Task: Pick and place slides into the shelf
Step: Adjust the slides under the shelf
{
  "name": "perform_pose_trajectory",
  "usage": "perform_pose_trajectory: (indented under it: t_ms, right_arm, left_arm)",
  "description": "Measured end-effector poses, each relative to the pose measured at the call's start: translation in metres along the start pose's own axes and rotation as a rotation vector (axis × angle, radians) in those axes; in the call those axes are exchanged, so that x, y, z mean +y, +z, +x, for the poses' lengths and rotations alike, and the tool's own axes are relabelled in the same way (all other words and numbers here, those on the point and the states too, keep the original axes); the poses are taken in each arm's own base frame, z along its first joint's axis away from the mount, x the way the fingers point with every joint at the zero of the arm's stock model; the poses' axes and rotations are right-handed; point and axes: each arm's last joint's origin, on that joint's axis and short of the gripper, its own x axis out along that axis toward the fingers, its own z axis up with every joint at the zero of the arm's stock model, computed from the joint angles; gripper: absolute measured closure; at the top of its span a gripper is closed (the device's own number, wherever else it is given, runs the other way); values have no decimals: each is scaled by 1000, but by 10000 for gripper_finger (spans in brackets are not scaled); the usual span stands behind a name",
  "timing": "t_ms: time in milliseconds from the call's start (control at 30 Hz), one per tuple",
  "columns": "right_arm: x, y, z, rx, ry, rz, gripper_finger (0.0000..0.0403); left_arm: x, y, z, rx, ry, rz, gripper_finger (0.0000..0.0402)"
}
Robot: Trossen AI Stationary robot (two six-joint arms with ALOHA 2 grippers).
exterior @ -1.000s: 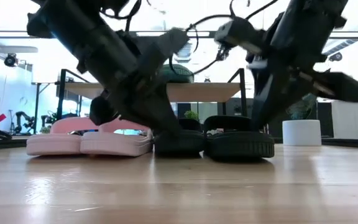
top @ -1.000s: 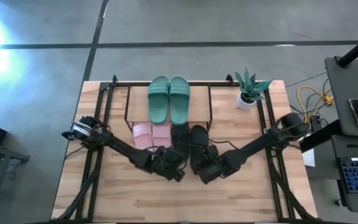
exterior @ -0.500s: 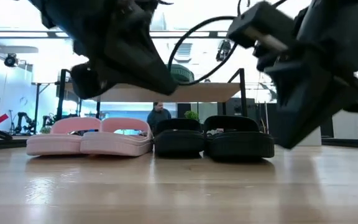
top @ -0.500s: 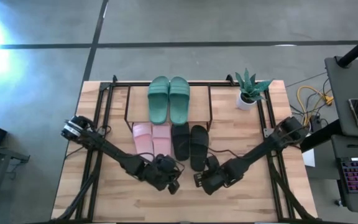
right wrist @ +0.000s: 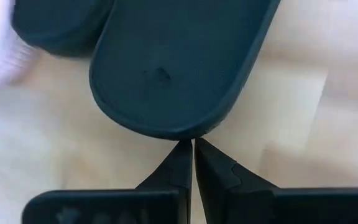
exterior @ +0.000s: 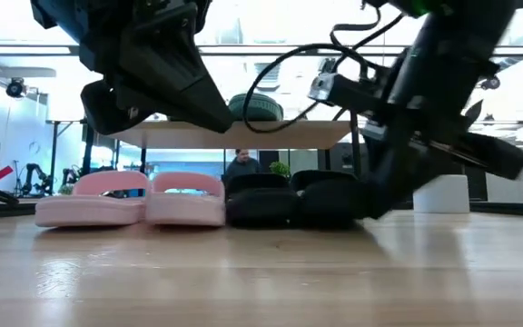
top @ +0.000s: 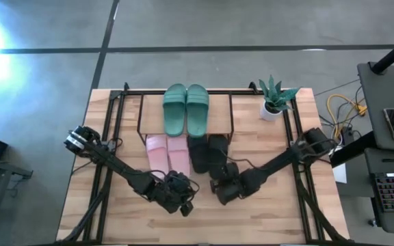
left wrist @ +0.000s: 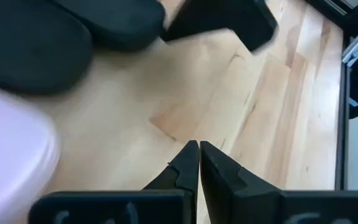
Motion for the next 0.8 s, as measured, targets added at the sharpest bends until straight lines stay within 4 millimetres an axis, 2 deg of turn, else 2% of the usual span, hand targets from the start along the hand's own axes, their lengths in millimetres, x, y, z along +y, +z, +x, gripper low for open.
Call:
perform_pose_trajectory:
  t_ms: [133, 267, 567, 800]
  right_arm:
    - [-3, 20, 1, -47, -61, -15, 390]
    - [1, 29, -1, -28, -37, -61, 390]
    - [6, 21, -12, -7, -2, -84, 390]
    - [4, 15, -17, 2, -5, -95, 390]
  left_arm:
    - [0, 0, 0, -1, 3, 1, 402]
    - [2, -1, 0, 6, 18, 8, 401]
    - [5, -12, -9, 51, 78, 30, 402]
    - [10, -28, -31, 95, 180, -86, 401]
